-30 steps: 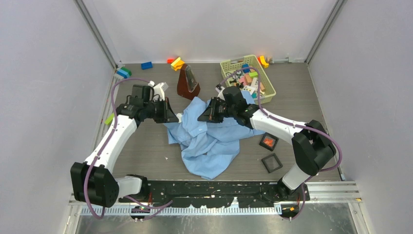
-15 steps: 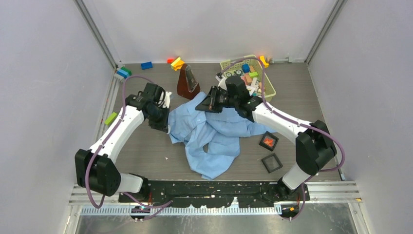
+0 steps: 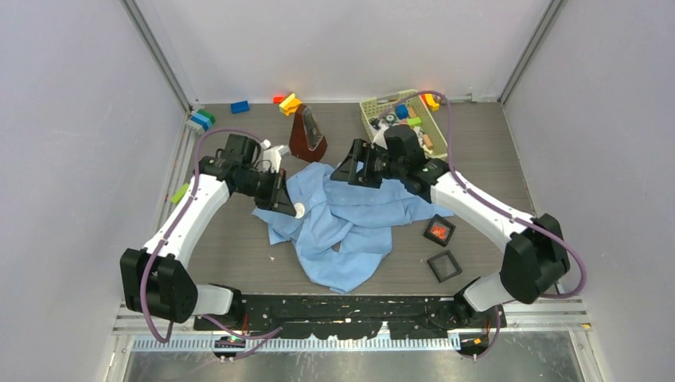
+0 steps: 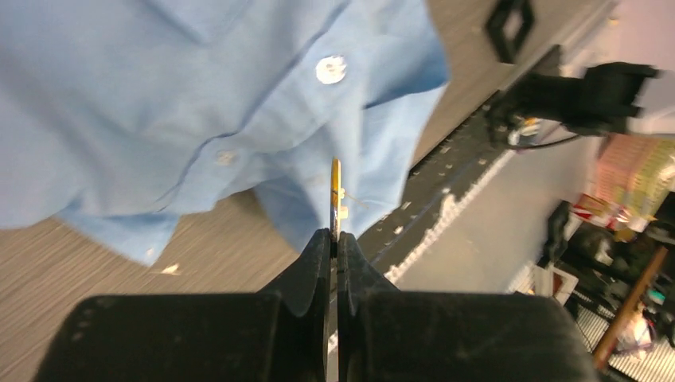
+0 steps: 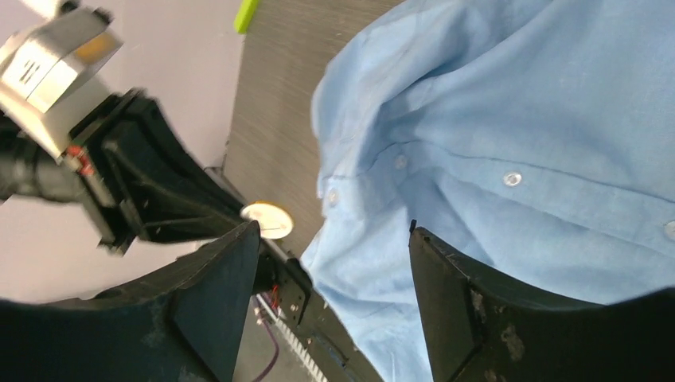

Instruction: Remove the brooch from the garment

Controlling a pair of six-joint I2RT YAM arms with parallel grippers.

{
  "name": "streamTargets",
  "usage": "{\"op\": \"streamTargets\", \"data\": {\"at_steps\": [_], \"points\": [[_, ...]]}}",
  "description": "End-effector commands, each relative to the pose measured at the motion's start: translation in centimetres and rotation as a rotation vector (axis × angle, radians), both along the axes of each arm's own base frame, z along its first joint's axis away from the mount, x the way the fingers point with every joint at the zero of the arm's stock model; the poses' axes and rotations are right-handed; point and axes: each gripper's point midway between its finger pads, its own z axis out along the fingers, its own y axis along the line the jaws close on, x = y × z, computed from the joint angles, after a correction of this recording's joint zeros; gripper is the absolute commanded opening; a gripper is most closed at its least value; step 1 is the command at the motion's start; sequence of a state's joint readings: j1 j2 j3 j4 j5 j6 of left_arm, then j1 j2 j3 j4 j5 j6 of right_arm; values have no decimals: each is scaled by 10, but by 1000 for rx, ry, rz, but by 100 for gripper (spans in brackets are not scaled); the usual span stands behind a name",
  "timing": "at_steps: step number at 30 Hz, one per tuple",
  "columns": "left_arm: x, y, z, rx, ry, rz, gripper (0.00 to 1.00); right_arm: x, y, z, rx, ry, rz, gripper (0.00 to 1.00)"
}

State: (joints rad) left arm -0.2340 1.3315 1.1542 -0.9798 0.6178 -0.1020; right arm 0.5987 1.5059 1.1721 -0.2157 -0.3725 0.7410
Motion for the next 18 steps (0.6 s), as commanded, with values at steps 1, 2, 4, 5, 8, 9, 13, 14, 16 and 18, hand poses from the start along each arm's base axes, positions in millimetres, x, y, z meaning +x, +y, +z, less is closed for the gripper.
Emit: {"op": "streamTargets", "data": {"at_steps": [1,2,4,5,8,9,13,14,16,18], "points": [[-1,-34,47,-274,-73,-99,0,-30,0,54,184,-147,160,71],[0,-36,52,-296,-87,-102,0,-32,-3,65,226,-174,173,70],[1,-43,65,-362,-107,-125,0,-40,-2,73,276,-208,216,67],[2,-47,72,-396,-112,-134,0,-43,-2,73,283,-222,234,66],[1,-55,91,-483,-123,-161,0,-51,-2,78,312,-253,265,64],[1,-56,97,-504,-132,-167,0,-54,-1,79,319,-255,281,64],[0,-63,115,-590,-135,-182,0,-61,4,83,329,-271,309,64],[0,-64,119,-610,-137,-187,0,-62,5,85,335,-275,314,64],[-1,-65,125,-632,-151,-200,0,-66,9,90,359,-280,335,62],[-2,-65,127,-636,-157,-204,0,-70,13,96,384,-289,349,60]]}}
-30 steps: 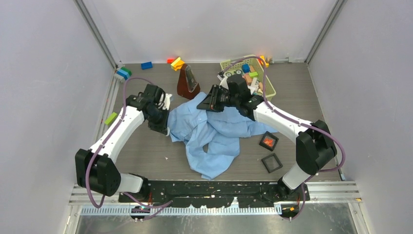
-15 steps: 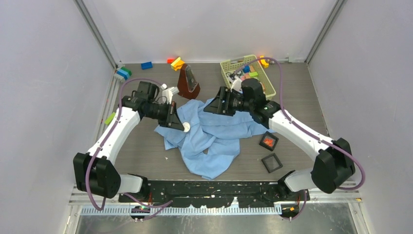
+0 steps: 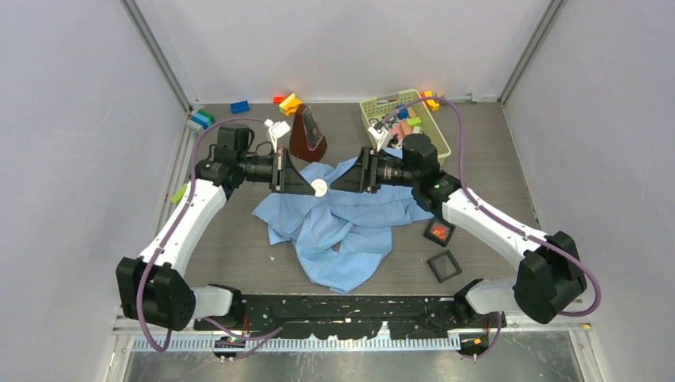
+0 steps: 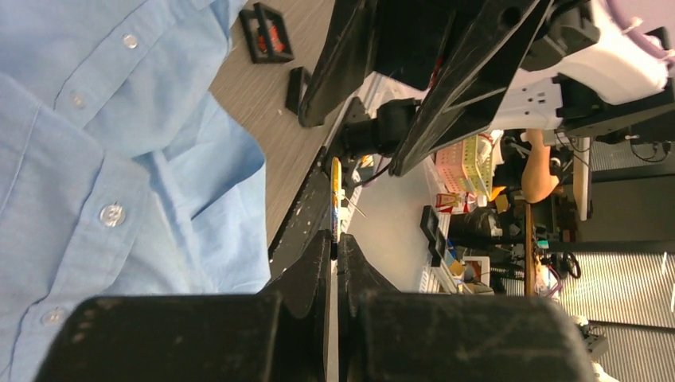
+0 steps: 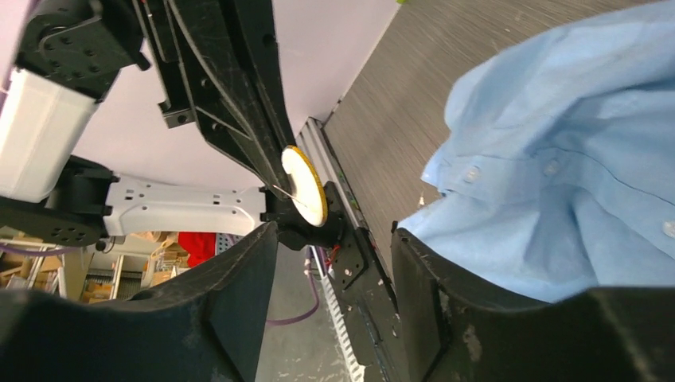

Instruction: Remove the brooch from the garment

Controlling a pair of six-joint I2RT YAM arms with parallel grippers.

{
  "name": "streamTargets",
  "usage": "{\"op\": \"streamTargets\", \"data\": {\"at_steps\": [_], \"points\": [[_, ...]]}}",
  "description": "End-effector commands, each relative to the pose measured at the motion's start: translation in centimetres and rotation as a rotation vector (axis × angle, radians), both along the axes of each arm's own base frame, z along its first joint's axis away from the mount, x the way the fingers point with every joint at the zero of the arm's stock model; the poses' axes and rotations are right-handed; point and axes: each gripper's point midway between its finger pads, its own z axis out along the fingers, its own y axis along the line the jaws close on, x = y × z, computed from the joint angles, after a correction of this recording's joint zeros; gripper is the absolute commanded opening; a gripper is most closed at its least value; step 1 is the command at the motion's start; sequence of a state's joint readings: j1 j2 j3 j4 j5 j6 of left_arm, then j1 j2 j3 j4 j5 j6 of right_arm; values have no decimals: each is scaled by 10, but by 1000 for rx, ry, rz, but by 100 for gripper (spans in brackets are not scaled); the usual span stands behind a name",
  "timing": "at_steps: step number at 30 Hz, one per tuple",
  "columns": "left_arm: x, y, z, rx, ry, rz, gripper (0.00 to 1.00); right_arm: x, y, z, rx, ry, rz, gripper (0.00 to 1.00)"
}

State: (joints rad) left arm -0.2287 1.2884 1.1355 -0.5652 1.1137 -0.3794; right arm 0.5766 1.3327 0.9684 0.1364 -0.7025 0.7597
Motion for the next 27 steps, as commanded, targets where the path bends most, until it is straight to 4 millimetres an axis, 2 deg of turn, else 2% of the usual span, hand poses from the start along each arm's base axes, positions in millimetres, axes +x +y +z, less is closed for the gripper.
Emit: {"op": "streamTargets", "data": {"at_steps": [1,7,16,27], "points": [[-8,-4,31,-100,-70,-51,0,-15,8,39,110,-107,69,58],[-11,-5,33,-116,-63,-66,0,-18,16,46,136,-117,89,45],[-12,-6,34,-140,-52,-75,0,-25,24,48,122,-137,114,43],[-18,-5,37,-157,-53,-91,0,-18,27,45,112,-113,80,30]]}}
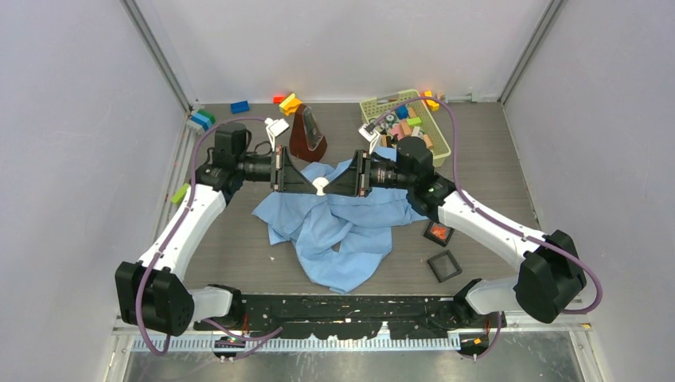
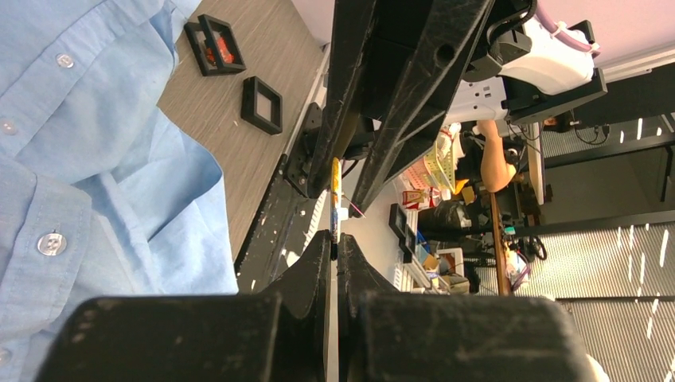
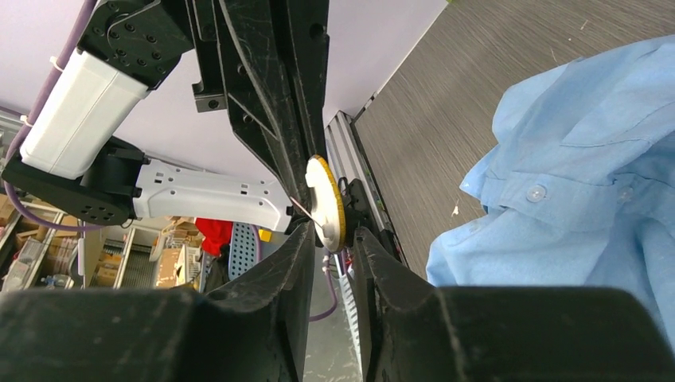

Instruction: Remove the brooch from the garment

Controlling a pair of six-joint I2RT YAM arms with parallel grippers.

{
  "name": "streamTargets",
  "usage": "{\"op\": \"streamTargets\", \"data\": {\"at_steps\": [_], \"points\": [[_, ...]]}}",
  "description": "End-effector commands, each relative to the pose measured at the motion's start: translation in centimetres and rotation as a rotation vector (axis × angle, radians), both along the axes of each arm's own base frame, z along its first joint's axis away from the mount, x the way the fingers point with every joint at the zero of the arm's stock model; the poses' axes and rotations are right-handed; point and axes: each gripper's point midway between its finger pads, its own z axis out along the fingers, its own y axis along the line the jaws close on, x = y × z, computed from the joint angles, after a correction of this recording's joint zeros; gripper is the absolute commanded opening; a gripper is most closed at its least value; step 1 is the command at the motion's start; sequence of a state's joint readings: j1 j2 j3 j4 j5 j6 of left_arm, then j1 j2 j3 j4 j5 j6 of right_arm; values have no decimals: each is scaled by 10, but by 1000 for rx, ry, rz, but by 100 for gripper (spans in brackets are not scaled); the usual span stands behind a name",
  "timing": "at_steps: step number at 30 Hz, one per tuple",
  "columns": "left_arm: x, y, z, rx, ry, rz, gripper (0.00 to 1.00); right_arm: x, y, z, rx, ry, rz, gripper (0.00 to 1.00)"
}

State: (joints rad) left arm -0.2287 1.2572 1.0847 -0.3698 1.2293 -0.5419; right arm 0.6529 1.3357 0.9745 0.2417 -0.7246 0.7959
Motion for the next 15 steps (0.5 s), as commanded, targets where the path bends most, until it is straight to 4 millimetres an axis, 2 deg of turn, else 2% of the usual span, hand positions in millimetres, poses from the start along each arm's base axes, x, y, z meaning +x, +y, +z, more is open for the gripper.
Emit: {"op": "streamTargets", "data": {"at_steps": [1,15], "points": [[-9,1,12,-38,-56,-34,0,6,5,25,47,-56,-15,29],[-12,1,12,-42,-63,-48,0,4,10,22,48,-26,7,30]]}}
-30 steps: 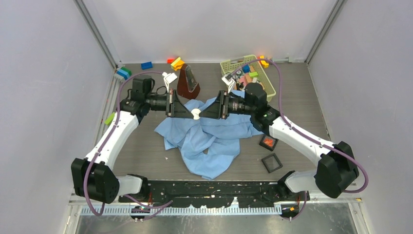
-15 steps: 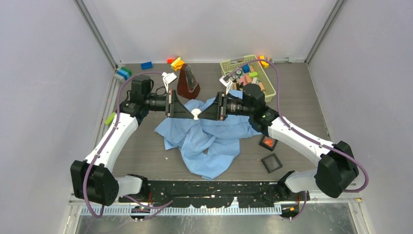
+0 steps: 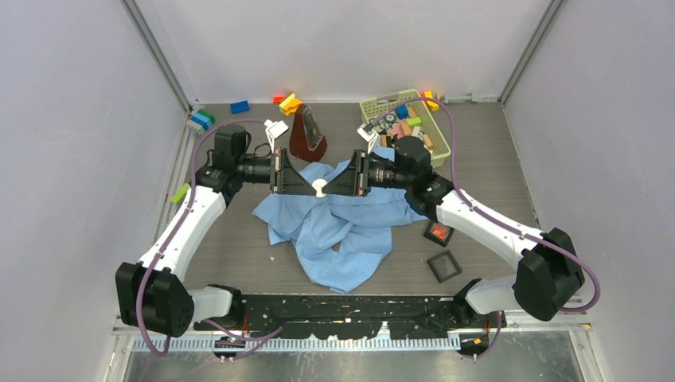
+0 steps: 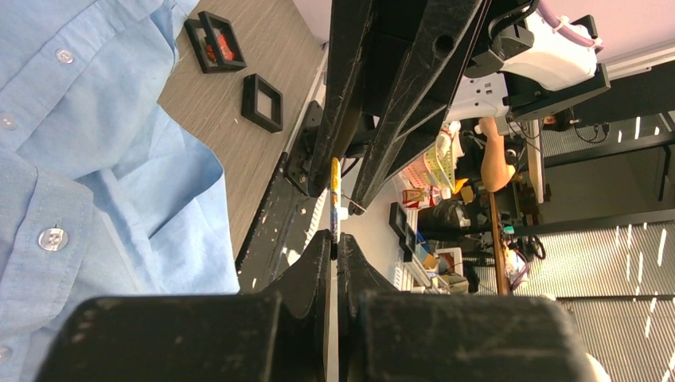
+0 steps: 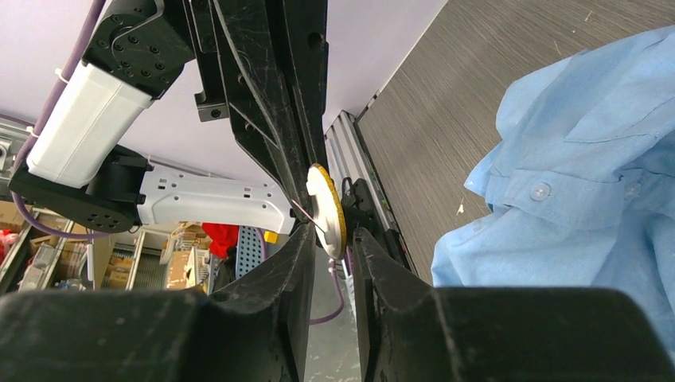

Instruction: Remove the brooch from the garment

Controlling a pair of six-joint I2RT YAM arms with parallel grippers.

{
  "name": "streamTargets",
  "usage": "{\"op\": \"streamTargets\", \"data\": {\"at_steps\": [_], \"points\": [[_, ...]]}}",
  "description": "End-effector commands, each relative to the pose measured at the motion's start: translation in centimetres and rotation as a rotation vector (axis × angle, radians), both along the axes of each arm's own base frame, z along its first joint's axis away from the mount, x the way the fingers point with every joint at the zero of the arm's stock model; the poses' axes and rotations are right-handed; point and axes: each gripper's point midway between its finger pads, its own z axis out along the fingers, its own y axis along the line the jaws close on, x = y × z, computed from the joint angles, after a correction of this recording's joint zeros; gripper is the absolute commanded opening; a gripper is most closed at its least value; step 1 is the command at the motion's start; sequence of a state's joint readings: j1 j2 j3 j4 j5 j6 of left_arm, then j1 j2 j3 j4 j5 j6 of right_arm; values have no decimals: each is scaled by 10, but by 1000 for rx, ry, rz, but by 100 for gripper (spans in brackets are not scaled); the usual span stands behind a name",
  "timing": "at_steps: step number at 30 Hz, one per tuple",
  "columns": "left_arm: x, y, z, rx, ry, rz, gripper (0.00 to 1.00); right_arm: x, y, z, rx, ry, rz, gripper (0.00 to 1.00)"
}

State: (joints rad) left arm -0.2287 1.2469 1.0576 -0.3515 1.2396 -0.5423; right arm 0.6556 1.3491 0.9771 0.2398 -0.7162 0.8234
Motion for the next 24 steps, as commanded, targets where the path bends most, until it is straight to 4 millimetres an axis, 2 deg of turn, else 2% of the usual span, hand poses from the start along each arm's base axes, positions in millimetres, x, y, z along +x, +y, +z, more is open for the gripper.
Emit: {"op": "streamTargets", "data": {"at_steps": [1,7,24], "points": [[-9,0,16,-37,-63,-41,0,2,8,24,48,-59,18,30],[-8,-1,15,-36,-63,-45,0,1,15,16,10,-39,36,30],[-15,-3,18,-41,-101,-66,0,16,17,-5,-45,32,-37,25]]}}
